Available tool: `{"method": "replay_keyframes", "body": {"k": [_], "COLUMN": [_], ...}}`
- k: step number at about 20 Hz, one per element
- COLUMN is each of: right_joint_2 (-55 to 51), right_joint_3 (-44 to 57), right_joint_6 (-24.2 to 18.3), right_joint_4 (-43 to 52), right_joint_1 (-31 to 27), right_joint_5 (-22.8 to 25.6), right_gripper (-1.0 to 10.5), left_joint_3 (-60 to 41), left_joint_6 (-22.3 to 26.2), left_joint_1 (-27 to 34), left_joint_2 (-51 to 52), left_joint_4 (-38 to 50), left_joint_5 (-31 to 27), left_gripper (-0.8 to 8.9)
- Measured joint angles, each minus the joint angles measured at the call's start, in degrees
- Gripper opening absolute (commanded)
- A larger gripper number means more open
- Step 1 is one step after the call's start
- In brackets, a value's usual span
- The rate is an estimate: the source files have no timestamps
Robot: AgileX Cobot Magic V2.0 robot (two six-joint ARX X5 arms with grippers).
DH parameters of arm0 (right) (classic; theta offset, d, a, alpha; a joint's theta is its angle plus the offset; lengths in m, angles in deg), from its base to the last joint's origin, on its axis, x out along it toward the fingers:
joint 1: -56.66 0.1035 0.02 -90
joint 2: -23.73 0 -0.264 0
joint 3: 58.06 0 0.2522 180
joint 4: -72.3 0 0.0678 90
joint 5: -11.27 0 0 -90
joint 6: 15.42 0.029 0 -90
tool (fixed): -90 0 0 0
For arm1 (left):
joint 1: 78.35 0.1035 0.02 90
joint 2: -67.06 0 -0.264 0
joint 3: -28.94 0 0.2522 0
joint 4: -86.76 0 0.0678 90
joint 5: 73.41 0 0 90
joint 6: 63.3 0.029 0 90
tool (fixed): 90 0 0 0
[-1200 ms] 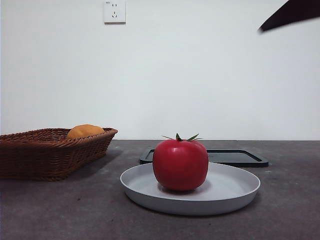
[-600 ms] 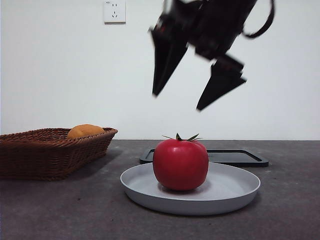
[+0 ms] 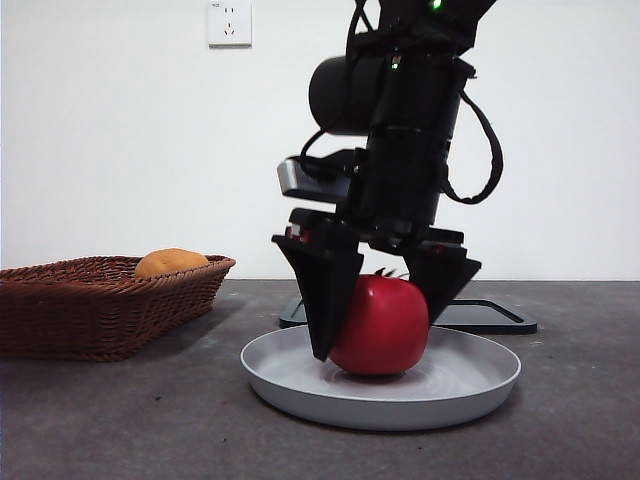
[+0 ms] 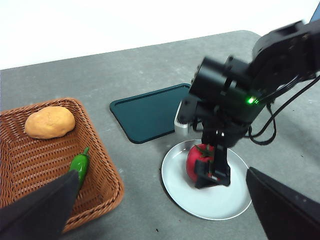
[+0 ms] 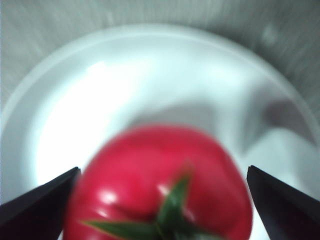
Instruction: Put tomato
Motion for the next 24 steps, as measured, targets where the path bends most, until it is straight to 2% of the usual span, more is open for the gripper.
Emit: {"method": "replay_keyframes", "body": {"k": [3,5,9,13,21,24], "right_joint_2": [0.2,0.2,0.3,3.0,24.8,29.4], "right_joint_3": [0.0,0.0,-2.4,-13.7,-45.4,-47.1], "right_joint_6": [0.0,0.0,-0.4,-1.5,-3.0,-3.2], "right_joint_4": [-0.7,-0.6,-0.9,-3.5,-9.3,-10.1], "right_joint_1": [0.0,0.0,-0.8,-4.7,-13.5,-15.9], "right_joint_5": [0.0,0.0,0.5,3.3,3.3,3.0], "right_gripper": [3.9,3.1,3.0,3.0,3.0,3.1], "left_joint_3": [0.0,0.0,0.0,0.0,0.0,0.0], "left_joint_6": [0.0,0.0,0.0,0.0,0.0,0.0], "left_joint_1": [0.0,0.0,0.0,0.0,0.0,0.0], "left_joint_2": [0.0,0.0,0.0,0.0,0.0,0.0], "left_joint_4": [0.0,0.0,0.0,0.0,0.0,0.0], "left_joint_5": [0.0,0.0,0.0,0.0,0.0,0.0], "left_gripper": [6.26,6.26,6.26,6.26,6.26,6.26]}}
